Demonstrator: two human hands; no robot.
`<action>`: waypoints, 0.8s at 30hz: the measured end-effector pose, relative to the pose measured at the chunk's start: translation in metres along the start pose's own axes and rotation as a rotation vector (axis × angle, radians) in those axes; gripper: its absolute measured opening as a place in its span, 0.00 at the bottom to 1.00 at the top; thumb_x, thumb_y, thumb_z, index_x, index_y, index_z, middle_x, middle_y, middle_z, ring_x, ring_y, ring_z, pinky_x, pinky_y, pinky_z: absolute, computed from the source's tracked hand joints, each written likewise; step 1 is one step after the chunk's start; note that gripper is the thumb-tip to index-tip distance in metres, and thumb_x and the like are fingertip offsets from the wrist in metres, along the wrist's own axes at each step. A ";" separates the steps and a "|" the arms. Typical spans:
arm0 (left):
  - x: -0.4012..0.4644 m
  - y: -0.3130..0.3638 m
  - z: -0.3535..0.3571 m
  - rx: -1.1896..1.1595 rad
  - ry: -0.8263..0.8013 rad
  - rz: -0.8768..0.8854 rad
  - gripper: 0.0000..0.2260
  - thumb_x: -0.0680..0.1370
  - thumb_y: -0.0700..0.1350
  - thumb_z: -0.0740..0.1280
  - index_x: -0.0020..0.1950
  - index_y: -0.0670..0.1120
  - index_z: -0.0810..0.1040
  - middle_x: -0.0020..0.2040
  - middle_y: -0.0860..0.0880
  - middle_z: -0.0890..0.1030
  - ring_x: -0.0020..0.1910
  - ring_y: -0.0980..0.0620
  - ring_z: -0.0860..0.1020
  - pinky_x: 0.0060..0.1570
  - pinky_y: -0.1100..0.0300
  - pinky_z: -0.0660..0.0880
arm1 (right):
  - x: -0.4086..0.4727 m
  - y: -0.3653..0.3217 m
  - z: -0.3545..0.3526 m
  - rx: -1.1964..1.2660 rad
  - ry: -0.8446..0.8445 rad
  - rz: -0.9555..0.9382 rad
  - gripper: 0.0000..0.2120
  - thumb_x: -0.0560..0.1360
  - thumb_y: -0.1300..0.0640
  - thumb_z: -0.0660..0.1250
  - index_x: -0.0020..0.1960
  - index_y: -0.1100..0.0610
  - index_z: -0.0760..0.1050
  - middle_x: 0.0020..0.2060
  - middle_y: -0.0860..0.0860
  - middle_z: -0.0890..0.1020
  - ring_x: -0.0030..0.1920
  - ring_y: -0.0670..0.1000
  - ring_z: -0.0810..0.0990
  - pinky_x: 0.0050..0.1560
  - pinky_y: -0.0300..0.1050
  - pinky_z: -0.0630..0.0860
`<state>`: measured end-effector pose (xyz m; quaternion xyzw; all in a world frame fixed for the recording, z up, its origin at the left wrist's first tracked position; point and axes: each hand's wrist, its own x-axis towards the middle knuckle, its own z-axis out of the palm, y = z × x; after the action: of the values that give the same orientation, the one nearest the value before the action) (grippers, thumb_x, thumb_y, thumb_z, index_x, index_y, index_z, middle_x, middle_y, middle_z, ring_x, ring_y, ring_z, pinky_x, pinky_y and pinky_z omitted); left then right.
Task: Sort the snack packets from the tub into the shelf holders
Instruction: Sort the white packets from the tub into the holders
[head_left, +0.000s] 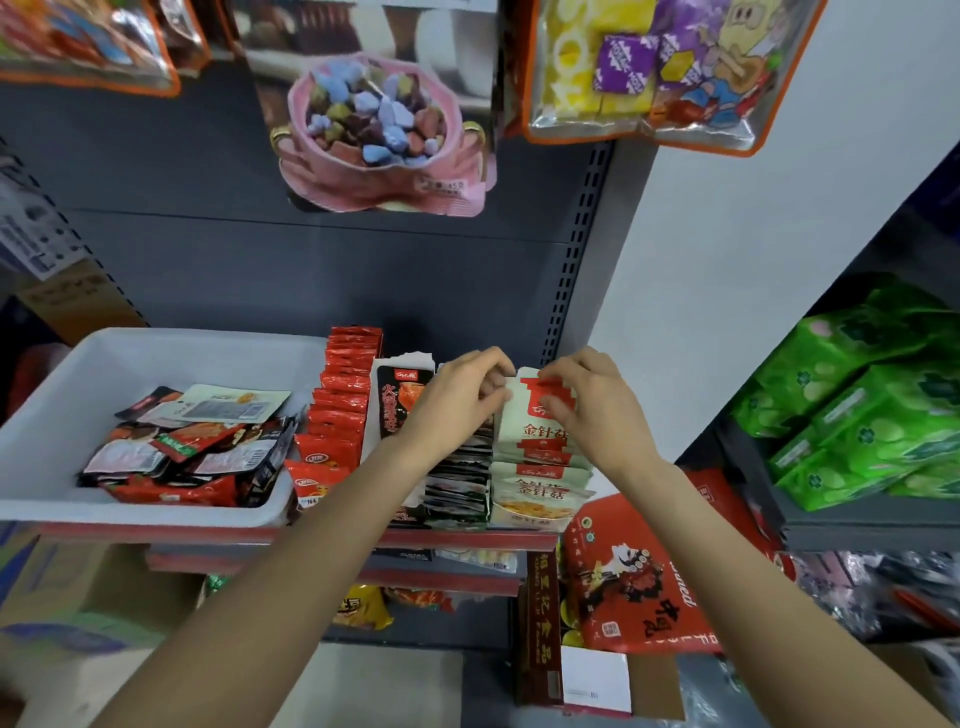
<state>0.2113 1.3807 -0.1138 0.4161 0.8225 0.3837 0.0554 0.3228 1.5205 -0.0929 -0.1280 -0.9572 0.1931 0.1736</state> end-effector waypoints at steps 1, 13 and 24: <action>-0.003 -0.004 -0.004 -0.034 0.043 -0.022 0.07 0.75 0.41 0.69 0.51 0.49 0.76 0.46 0.52 0.78 0.45 0.57 0.77 0.47 0.61 0.75 | 0.002 -0.009 0.002 0.020 0.001 -0.018 0.10 0.75 0.59 0.66 0.56 0.55 0.77 0.51 0.50 0.75 0.56 0.49 0.72 0.52 0.39 0.70; -0.093 -0.138 -0.136 0.048 0.346 -0.573 0.06 0.77 0.42 0.65 0.53 0.44 0.77 0.48 0.44 0.82 0.46 0.45 0.78 0.46 0.57 0.72 | 0.048 -0.167 0.130 0.277 -0.281 -0.089 0.10 0.76 0.61 0.63 0.55 0.58 0.78 0.53 0.55 0.78 0.55 0.53 0.75 0.56 0.42 0.69; -0.145 -0.314 -0.220 0.009 0.026 -0.779 0.29 0.71 0.51 0.72 0.69 0.48 0.67 0.63 0.47 0.76 0.60 0.48 0.76 0.60 0.50 0.74 | 0.115 -0.278 0.280 0.039 -0.589 0.071 0.25 0.77 0.55 0.64 0.71 0.57 0.60 0.67 0.58 0.67 0.67 0.58 0.66 0.65 0.50 0.66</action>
<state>0.0130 1.0340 -0.2054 0.0680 0.9212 0.3358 0.1845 0.0626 1.2170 -0.1873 -0.0963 -0.9574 0.2461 -0.1162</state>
